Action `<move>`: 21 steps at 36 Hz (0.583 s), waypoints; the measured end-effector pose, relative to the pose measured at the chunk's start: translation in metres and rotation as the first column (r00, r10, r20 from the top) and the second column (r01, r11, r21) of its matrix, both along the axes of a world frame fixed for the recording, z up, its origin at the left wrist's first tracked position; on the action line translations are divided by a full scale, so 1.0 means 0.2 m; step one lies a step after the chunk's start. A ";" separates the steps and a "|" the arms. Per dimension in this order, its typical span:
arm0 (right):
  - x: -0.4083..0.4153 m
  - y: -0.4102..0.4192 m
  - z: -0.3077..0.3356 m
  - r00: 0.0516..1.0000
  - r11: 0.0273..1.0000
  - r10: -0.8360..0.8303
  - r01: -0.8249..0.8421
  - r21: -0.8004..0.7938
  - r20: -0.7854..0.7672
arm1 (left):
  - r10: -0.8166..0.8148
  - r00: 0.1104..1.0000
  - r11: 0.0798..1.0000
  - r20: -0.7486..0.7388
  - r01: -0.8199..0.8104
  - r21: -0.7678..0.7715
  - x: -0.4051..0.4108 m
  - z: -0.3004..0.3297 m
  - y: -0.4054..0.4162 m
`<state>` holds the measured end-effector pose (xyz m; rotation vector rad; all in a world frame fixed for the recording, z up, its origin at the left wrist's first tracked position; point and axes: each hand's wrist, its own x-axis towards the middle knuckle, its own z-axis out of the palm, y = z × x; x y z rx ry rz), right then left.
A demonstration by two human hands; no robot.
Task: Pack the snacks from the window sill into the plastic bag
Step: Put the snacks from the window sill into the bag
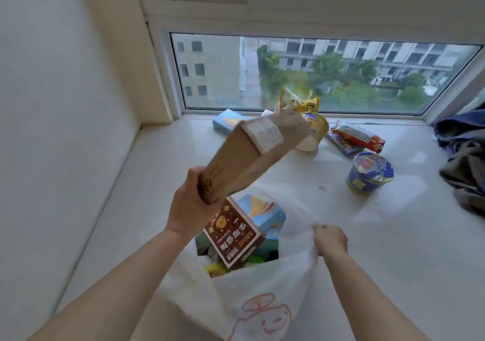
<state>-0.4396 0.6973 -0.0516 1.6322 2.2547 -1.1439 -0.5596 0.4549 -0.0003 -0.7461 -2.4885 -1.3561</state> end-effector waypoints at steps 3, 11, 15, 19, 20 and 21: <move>0.01 0.07 0.08 0.957 0.976 -0.203 0.180 -0.125 -0.205 | -0.278 0.879 0.939 -0.386 0.165 -0.300 -0.06 0.00 -0.05; 0.03 0.09 0.19 0.868 0.959 -0.285 0.260 -0.116 -0.407 | -0.730 0.577 0.599 -0.366 0.282 -0.750 -0.18 -0.02 -0.19; 0.00 0.07 0.22 0.822 0.966 -0.255 0.245 -0.088 -0.509 | -0.800 0.482 0.541 -0.359 0.318 -0.779 -0.13 0.03 -0.13; -0.03 -0.01 0.26 0.828 0.996 -0.077 0.086 -0.010 -0.556 | -0.828 0.425 0.493 -0.367 0.239 -0.836 -0.05 0.01 0.06; -0.02 -0.02 0.26 0.831 0.998 -0.044 0.061 0.012 -0.555 | -0.814 0.441 0.500 -0.377 0.203 -0.842 -0.05 0.00 0.11; -0.02 -0.02 0.26 0.834 0.999 -0.020 0.044 0.031 -0.552 | -0.794 0.463 0.515 -0.394 0.168 -0.841 -0.05 0.00 0.15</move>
